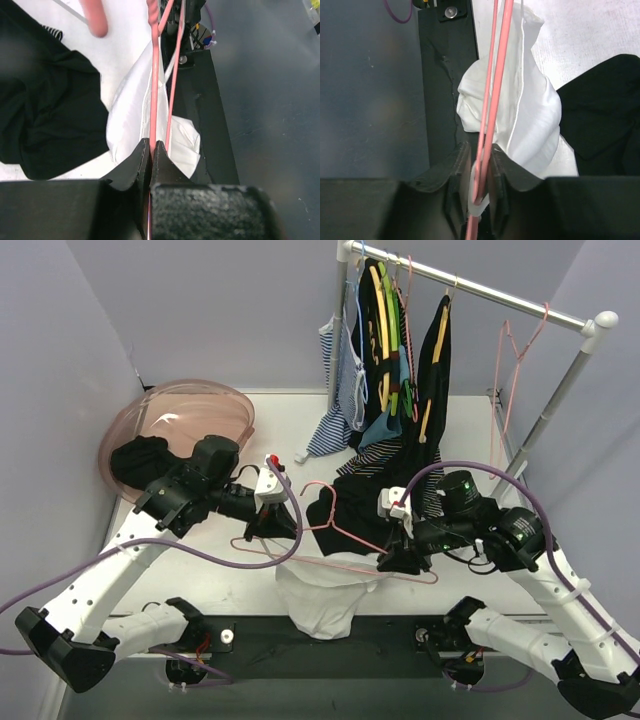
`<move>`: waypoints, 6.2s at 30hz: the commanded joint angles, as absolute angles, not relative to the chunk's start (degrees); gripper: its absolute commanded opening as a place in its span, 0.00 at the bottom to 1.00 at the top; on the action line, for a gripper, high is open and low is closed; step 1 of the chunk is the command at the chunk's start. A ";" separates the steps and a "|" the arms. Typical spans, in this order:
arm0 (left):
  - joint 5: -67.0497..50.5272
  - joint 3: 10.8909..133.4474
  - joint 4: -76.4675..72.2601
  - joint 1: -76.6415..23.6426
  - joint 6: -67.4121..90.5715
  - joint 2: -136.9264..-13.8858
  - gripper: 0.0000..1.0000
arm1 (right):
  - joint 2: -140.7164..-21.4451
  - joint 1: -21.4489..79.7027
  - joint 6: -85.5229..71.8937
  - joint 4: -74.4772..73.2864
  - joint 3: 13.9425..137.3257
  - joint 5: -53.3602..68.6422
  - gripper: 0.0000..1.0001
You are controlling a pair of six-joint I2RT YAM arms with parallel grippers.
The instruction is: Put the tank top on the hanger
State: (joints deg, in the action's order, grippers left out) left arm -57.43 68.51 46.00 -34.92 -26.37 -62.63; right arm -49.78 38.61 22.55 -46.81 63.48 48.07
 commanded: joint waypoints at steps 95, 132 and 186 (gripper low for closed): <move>-8.26 76.84 -5.36 -66.80 4.75 -97.60 0.98 | -53.69 29.62 -18.28 -50.37 96.06 -26.27 0.00; 6.33 31.82 10.37 -61.87 16.70 -38.06 0.97 | -81.65 13.71 -11.60 -34.28 109.51 -13.01 0.00; -8.96 70.75 34.80 -20.74 20.21 -46.85 0.97 | -41.49 14.77 -19.25 -42.10 84.56 -19.07 1.00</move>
